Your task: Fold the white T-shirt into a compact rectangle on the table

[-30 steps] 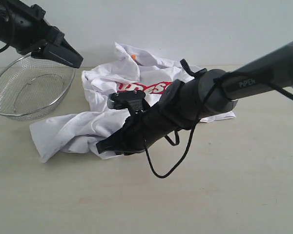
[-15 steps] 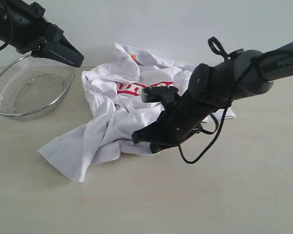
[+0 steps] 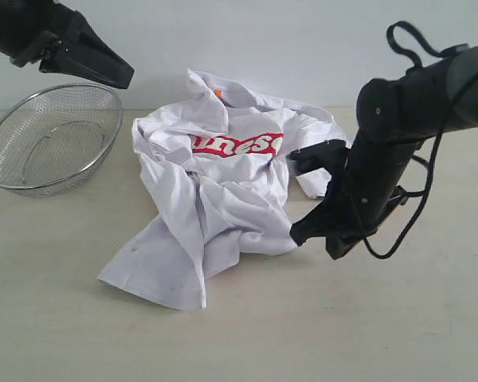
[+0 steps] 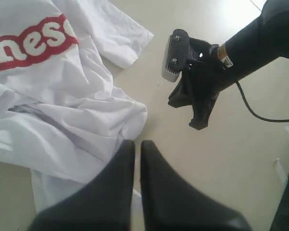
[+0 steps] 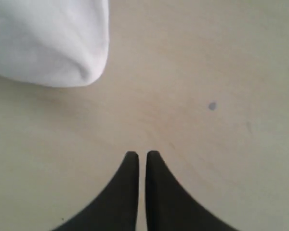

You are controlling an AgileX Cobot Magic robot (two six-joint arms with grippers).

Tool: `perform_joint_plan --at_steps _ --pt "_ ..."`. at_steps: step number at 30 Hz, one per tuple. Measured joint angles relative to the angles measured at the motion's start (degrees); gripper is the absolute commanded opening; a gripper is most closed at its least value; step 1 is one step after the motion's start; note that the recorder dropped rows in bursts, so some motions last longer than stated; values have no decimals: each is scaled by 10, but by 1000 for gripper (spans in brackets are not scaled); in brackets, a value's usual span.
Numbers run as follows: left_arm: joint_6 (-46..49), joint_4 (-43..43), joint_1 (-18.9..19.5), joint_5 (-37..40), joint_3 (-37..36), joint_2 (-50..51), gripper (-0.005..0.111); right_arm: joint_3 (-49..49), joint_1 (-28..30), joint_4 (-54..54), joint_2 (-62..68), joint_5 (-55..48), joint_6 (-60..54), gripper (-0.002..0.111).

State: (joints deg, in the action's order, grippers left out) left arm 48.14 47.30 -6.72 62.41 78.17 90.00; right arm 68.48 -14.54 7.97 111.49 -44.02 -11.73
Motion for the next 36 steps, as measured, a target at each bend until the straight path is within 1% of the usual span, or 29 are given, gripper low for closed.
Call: perform_joint_plan --at_steps 5,9,10,11,14,17,19,20,21,22,23,24,26,29,31,36 --pt "-2 8 0 1 -21 -23 4 0 13 -2 -65 5 -1 0" --pt "-1 59 0 1 -64 -38 4 0 8 116 -95 45 -70 0" --pt "15 99 -2 1 -93 -43 4 0 1 174 -89 58 -104 0" --pt "29 120 -7 2 -108 -44 4 0 -2 189 -83 62 -114 0" --pt "62 176 -39 6 -151 -44 4 0 -6 211 -59 63 -140 0" --pt "75 194 -80 13 -185 -37 4 0 -7 214 -47 56 -160 0" --pt "80 187 -108 4 -200 -26 4 0 -7 217 -47 51 -179 0" --pt "79 156 -141 -40 -210 -15 4 0 -8 220 -47 47 -196 0" --pt "74 141 -154 -71 -214 -10 4 0 -8 221 -47 47 -202 0" --pt "61 105 -182 -135 -218 2 4 0 -8 224 -47 49 -203 0" --pt "59 94 -194 -156 -219 9 4 0 -8 229 -47 53 -203 0" --pt "54 86 -213 -194 -219 29 4 0 -9 238 -47 58 -203 0" --pt "53 80 -227 -227 -219 68 4 0 -17 244 -47 69 -203 0" --pt "51 78 -231 -282 -219 125 4 0 -21 260 -30 76 -203 0" --pt "51 78 -231 -293 -219 147 4 0 -21 263 -11 84 -202 0" --pt "51 78 -231 -300 -219 151 4 0 -21 284 30 139 -202 0"
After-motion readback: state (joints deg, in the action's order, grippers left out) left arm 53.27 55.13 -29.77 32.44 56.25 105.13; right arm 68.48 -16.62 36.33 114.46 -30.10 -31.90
